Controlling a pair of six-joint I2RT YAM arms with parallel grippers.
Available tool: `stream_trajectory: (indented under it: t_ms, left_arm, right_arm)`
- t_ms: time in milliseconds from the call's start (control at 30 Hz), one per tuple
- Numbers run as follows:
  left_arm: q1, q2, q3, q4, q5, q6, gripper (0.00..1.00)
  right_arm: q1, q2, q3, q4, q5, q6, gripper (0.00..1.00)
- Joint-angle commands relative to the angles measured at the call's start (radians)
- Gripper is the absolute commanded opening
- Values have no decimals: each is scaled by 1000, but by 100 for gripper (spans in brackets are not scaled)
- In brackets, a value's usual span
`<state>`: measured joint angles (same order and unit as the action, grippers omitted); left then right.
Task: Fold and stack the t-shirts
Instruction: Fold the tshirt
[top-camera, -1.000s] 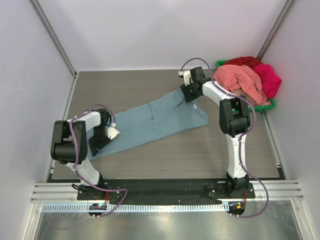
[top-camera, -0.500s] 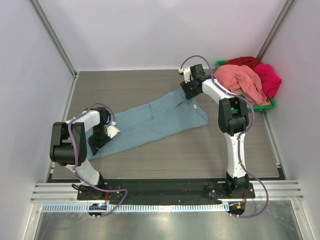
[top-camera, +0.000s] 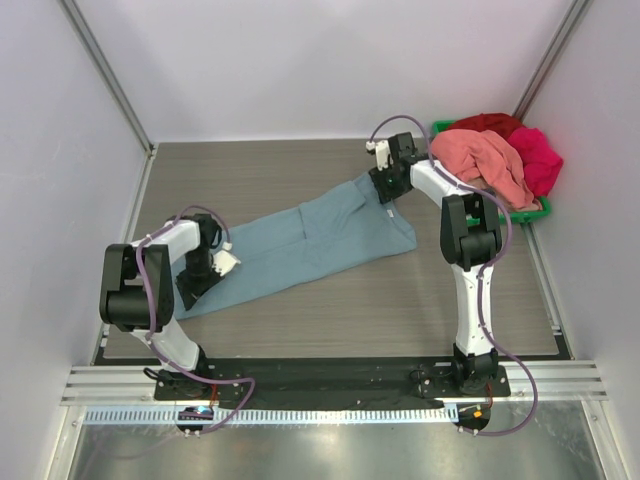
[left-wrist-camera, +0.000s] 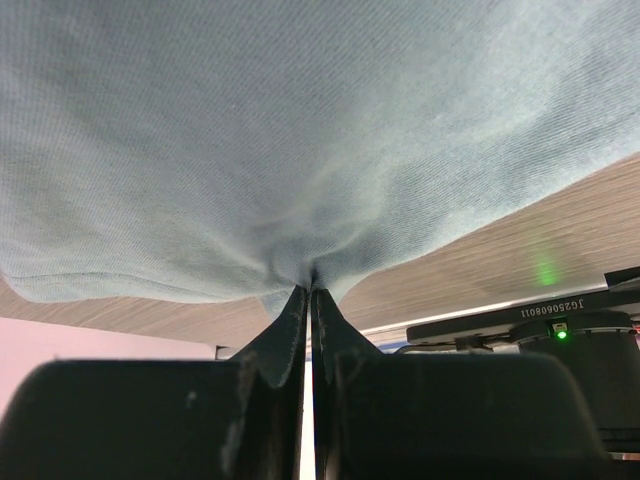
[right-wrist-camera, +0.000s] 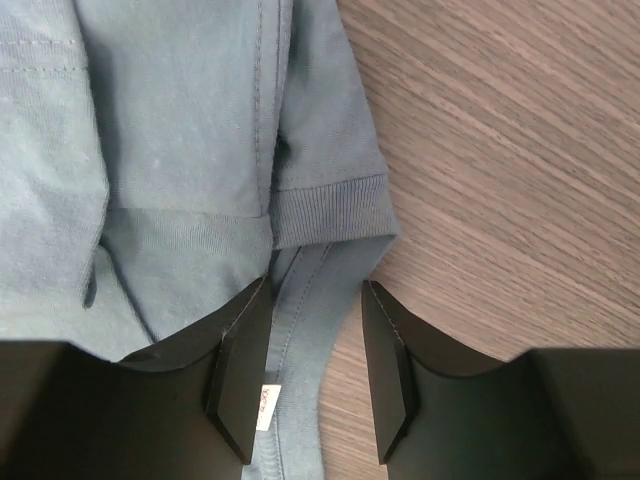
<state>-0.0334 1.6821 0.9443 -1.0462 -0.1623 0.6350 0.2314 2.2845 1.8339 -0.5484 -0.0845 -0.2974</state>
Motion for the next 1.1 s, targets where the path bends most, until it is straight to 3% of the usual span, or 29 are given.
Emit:
stream_trajectory:
  t_ms: [0,100,133,167,267,400,600,733,933,1067]
  left_arm:
    - [3,-28,28,-31,17,-5,0]
    - [3,-38,30,-37,12,-6,0]
    - [3,-41,28,-40,12,-6,0]
    - [3,-45,28,-41,12,-5,0]
    - [3,-58,31,-67,21,-3,0]
    - [-16,-78,37,-151,52,35,0]
    - [-141,-87,45,-285,144,97,0]
    - [-272,-47,89,-362,266,74,0]
    - [-592,77,191,-425,484,-6,1]
    - [-710,129,244,-443,521,-27,1]
  right_arm:
    - [3,-25,-7,-25,-20,1,47]
    - [3,-5,-5,-45,-43,-14,42]
    - [2,1,-4,-50,-44,-16,36]
    - [3,12,7,-77,-47,-19,22]
    - [5,76,94,-110,-47,-32,7]
    - [28,173,303,-107,-14,-60,5]
    - [88,383,662,-82,41,-103,5]
    - [135,411,660,79,80,-146,6]
    - [198,470,659,405,140,-164,6]
    - [207,506,697,558,167,-157,6]
